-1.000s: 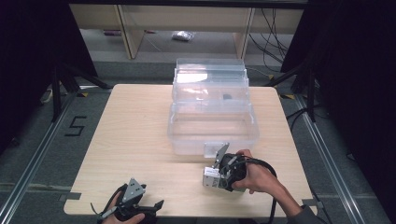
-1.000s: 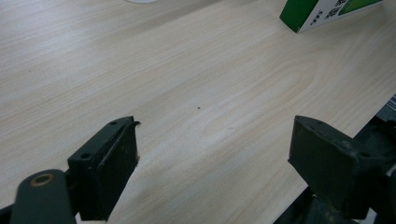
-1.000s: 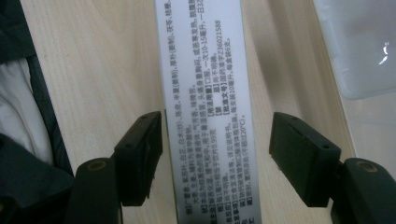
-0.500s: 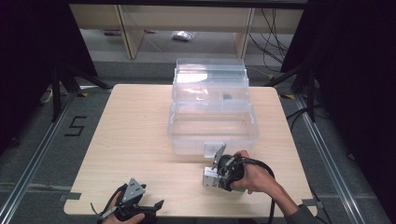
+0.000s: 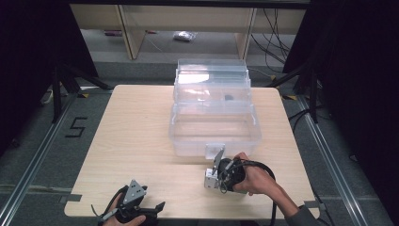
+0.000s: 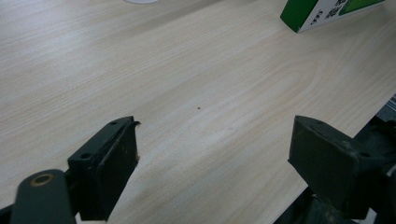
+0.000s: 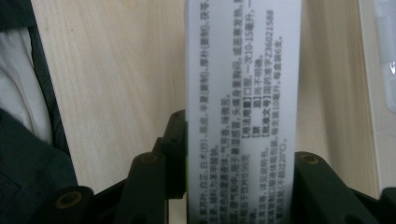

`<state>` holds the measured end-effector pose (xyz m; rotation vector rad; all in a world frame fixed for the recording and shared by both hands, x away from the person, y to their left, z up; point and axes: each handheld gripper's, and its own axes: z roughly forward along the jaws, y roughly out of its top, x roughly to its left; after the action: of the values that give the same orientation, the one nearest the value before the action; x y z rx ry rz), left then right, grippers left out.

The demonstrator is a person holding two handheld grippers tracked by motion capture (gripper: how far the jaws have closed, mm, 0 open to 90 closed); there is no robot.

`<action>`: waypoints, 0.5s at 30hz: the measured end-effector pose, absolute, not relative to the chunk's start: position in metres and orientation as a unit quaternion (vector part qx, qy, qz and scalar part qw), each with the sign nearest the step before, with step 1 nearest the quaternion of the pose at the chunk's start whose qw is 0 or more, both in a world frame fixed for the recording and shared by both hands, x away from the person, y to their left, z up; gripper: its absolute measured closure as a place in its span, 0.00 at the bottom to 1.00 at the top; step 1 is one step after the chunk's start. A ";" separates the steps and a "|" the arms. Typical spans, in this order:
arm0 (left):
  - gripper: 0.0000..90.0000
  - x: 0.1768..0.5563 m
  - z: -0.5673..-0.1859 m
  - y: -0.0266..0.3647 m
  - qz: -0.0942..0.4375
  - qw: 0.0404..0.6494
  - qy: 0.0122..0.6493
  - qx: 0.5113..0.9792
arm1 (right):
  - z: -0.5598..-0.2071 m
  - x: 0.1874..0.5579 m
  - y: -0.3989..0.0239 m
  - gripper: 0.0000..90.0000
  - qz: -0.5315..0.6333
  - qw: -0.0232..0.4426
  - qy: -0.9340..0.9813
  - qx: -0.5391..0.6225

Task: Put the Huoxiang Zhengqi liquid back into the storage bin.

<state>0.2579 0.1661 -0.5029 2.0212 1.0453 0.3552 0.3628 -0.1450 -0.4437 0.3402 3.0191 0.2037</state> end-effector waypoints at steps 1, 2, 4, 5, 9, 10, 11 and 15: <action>0.17 0.258 -0.503 0.166 0.141 0.407 0.415 0.802 | -0.444 0.364 -0.145 0.71 0.070 0.052 0.992 0.094; 0.17 0.258 -0.503 0.166 0.142 0.408 0.417 0.800 | -0.443 0.363 -0.145 0.71 0.069 0.053 0.991 0.104; 0.17 0.258 -0.503 0.166 0.141 0.408 0.416 0.801 | -0.440 0.363 -0.146 0.72 0.070 0.056 0.990 0.105; 0.17 0.258 -0.502 0.167 0.142 0.403 0.412 0.805 | -0.440 0.363 -0.146 0.72 0.070 0.056 0.990 0.105; 0.17 0.258 -0.502 0.167 0.142 0.403 0.411 0.805 | -0.427 0.367 -0.148 0.72 0.074 0.056 0.991 0.096; 0.17 0.258 -0.503 0.166 0.141 0.408 0.415 0.801 | -0.425 0.366 -0.148 0.72 0.072 0.055 0.989 0.115; 0.17 0.258 -0.503 0.166 0.141 0.408 0.415 0.801 | -0.425 0.366 -0.148 0.72 0.072 0.055 0.989 0.115; 0.17 0.258 -0.503 0.167 0.142 0.404 0.414 0.803 | -0.413 0.373 -0.149 0.72 0.086 0.062 0.990 0.095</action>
<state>0.2581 0.1671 -0.5025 2.0283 1.0440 0.3584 0.3728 -0.1490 -0.4131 0.2875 2.9933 0.2591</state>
